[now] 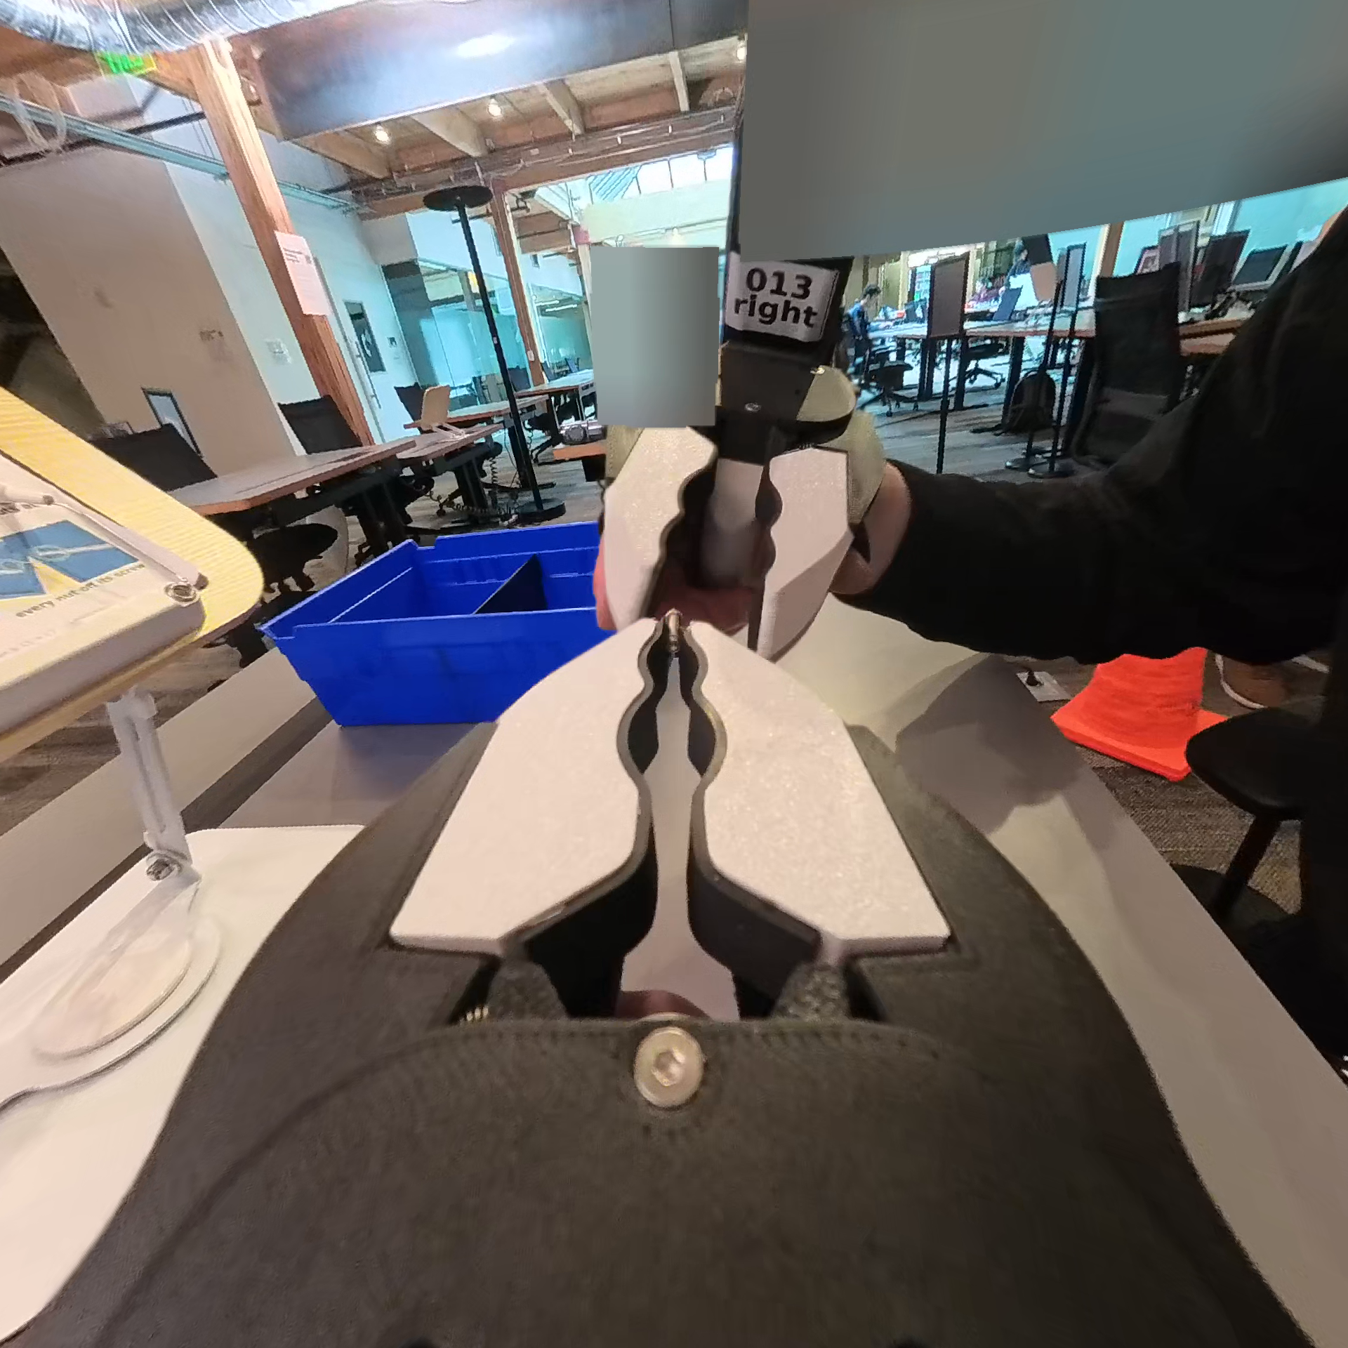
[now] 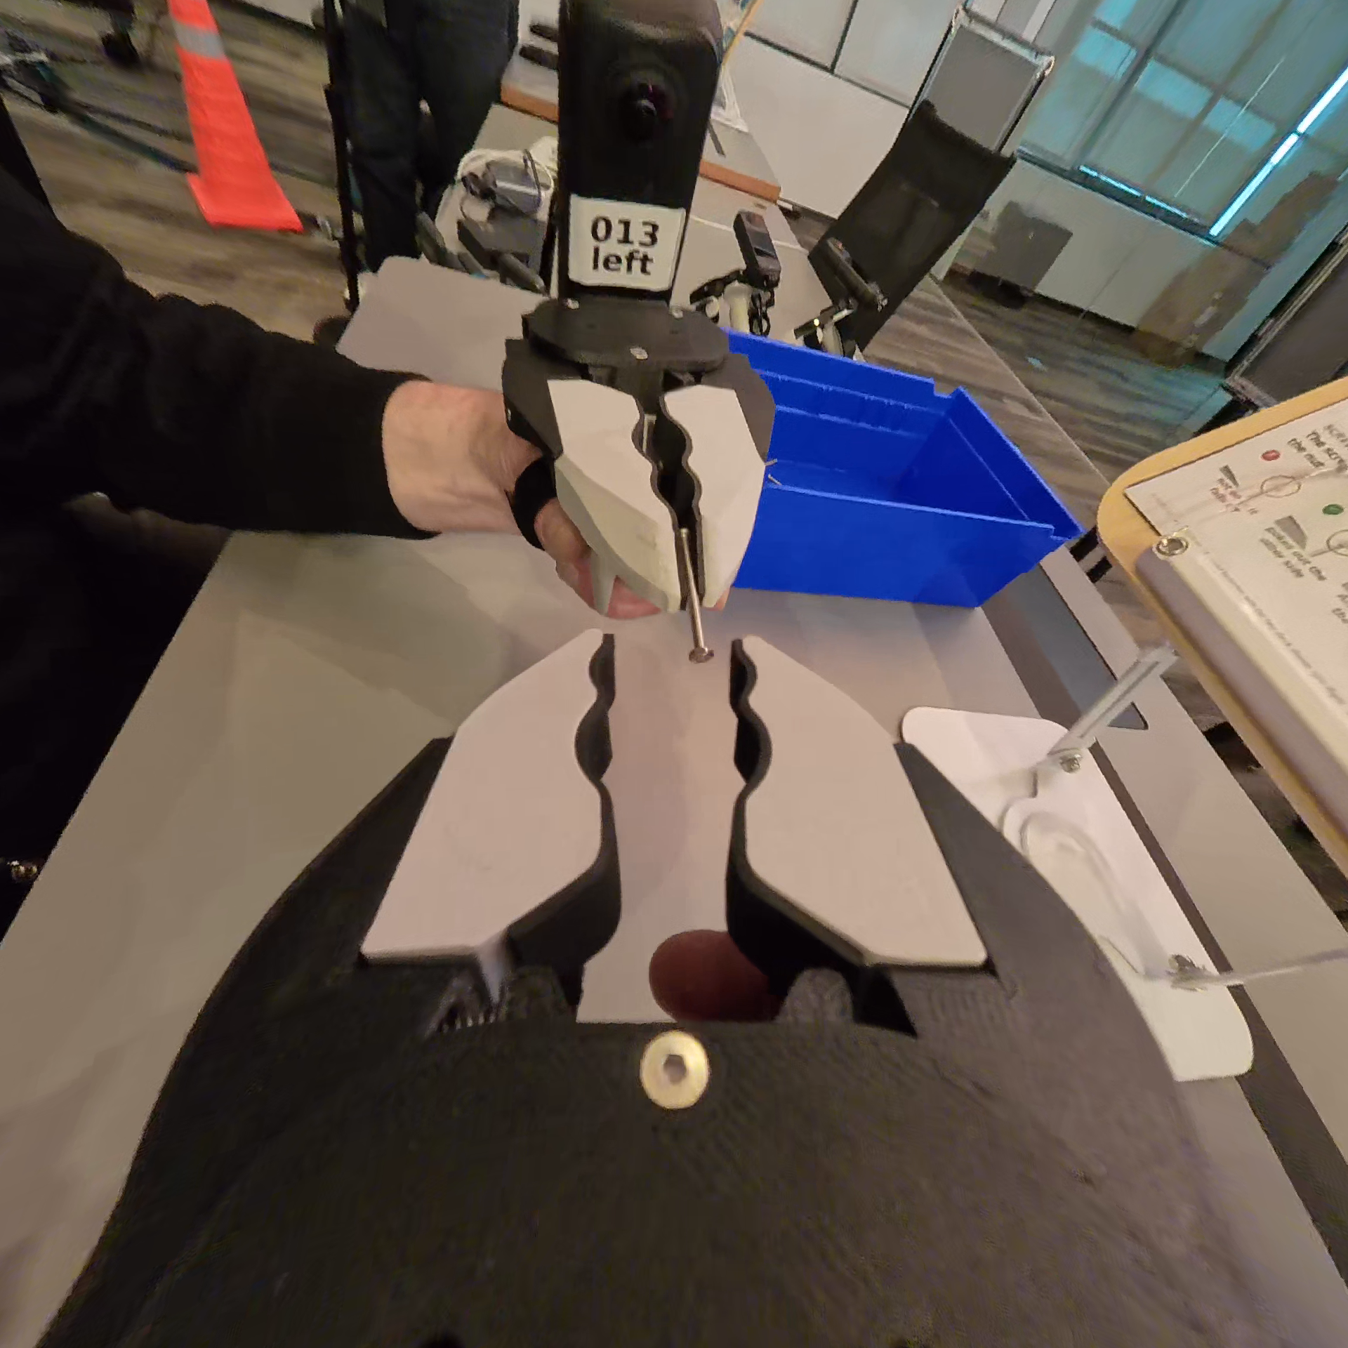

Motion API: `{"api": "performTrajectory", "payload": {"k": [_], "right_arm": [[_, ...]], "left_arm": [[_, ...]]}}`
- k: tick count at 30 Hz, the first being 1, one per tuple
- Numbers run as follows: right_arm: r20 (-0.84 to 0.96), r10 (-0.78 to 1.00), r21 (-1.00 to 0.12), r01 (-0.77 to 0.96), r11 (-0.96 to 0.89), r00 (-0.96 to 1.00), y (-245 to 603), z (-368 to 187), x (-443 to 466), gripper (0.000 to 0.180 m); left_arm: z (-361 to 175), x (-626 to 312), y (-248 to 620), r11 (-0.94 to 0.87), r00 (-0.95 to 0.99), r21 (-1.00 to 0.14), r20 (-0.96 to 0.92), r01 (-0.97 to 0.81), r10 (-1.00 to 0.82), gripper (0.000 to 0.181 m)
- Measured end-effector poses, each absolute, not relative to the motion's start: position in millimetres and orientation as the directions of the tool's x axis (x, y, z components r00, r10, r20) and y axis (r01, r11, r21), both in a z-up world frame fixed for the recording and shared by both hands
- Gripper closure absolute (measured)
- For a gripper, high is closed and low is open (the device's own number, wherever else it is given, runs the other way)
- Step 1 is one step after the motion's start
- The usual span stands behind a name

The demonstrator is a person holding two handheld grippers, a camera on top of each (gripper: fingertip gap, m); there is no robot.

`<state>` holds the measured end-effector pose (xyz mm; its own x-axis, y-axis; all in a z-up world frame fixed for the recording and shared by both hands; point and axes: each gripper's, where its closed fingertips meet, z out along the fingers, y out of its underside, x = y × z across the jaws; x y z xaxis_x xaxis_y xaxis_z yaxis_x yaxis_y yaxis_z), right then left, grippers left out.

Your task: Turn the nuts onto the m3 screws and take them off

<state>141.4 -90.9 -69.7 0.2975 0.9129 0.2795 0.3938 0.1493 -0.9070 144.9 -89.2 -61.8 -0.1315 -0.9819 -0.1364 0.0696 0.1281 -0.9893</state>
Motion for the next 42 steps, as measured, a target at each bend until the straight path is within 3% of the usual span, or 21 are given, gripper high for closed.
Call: {"api": "performTrajectory", "payload": {"k": [9,13,16,23,26,37,42], "right_arm": [[0.256,0.916,-0.915,0.383,0.127,0.308,-88.5,-67.7,141.8,0.174],[0.34,0.883,-0.885,0.429,0.183,0.323,-85.4,-66.1,142.8,0.174],[0.475,0.814,-0.825,0.491,0.28,0.334,-82.9,-62.6,144.4,0.174],[0.816,0.515,-0.538,0.673,0.508,0.263,-79.0,-55.6,147.3,0.174],[0.863,0.45,-0.464,0.708,0.532,0.228,-78.4,-58.5,149.4,0.175],[0.813,0.507,-0.552,0.658,0.512,0.287,-78.4,-57.0,152.9,0.175],[0.712,0.607,-0.674,0.585,0.451,0.353,-75.8,-58.5,157.1,0.175]], "left_arm": [[-61.5,144.8,-93.6,0.123,-0.162,-0.989,-0.134,0.078,-0.978,0.178],[-61.7,144.9,-91.1,0.098,-0.156,-0.993,-0.107,0.066,-0.982,0.178],[-61.3,145.5,-90.0,0.024,-0.17,-0.998,-0.035,0.066,-0.985,0.178],[-59.3,146.8,-90.1,-0.243,-0.268,-0.966,0.213,0.085,-0.94,0.178],[-61.0,148.6,-89.8,-0.361,-0.298,-0.928,0.321,0.089,-0.899,0.178],[-60.7,152.0,-90.7,-0.423,-0.33,-0.903,0.376,0.081,-0.866,0.177],[-62.1,152.5,-89.0,-0.293,-0.245,-0.952,0.264,0.092,-0.933,0.163]]}}
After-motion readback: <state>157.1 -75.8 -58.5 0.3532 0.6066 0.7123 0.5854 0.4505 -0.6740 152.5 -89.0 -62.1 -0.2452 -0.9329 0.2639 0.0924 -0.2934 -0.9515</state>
